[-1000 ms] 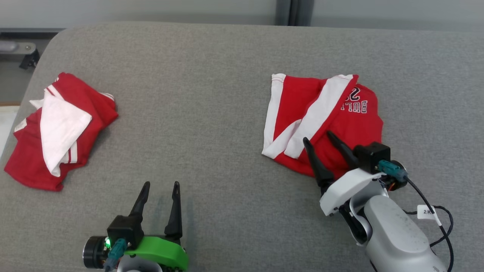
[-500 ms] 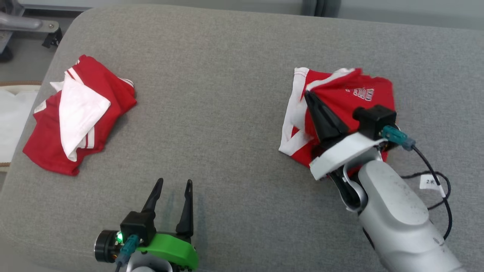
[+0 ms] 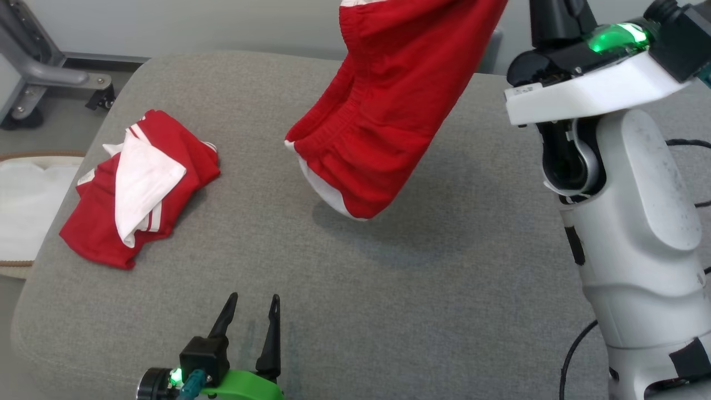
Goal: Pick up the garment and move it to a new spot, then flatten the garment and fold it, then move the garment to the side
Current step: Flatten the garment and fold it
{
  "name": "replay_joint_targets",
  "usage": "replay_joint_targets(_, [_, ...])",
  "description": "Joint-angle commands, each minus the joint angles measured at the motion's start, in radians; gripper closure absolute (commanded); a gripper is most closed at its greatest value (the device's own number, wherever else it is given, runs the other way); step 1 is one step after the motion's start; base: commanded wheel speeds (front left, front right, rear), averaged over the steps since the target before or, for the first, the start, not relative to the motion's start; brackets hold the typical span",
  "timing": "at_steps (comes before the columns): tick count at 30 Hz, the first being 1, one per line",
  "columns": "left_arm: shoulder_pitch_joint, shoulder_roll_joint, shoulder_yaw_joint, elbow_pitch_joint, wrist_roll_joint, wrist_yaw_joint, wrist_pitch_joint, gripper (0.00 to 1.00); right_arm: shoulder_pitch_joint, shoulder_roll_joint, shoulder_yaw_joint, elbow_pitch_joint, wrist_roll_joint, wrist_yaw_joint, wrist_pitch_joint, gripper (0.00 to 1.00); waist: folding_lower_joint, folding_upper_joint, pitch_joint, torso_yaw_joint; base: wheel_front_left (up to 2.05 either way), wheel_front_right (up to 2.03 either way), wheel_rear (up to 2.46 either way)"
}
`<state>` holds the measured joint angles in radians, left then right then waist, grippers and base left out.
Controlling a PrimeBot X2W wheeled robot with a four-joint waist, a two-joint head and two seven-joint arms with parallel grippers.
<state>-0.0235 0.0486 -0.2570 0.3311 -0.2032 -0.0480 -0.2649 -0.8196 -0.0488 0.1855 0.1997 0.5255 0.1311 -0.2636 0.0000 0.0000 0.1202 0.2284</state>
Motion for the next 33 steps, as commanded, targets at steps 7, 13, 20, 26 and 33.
replay_joint_targets(7, [-0.003,0.004,0.024,-0.015,0.008,-0.002,0.001,0.0,0.255,-0.004,-0.22,0.091,-0.23,-0.001,-0.001,1.0,0.0,0.0,0.014,-0.091,0.0,0.0,0.0])
replay_joint_targets(13, [-0.041,0.004,0.002,-0.029,0.001,-0.009,0.001,0.0,0.469,-0.004,-0.377,0.193,-0.39,-0.001,-0.002,0.0,0.0,0.0,0.037,-0.152,0.0,0.0,0.0])
replay_joint_targets(20, [-0.115,0.004,-0.06,-0.035,-0.017,-0.028,0.001,0.0,0.551,-0.004,-0.395,0.178,-0.397,-0.001,-0.002,0.0,0.0,0.0,0.067,-0.225,0.0,0.0,0.0])
replay_joint_targets(26, [-0.271,0.005,-0.189,-0.001,-0.074,-0.054,0.001,0.0,0.517,-0.004,-0.349,0.144,-0.379,-0.001,-0.002,0.0,0.0,0.0,0.131,-0.282,0.0,0.0,0.0])
replay_joint_targets(33, [-0.503,0.005,-0.343,0.105,-0.117,-0.063,0.001,0.0,0.48,-0.004,-0.3,0.113,-0.363,-0.001,-0.002,0.0,0.0,0.0,0.218,-0.347,0.0,0.0,0.0])
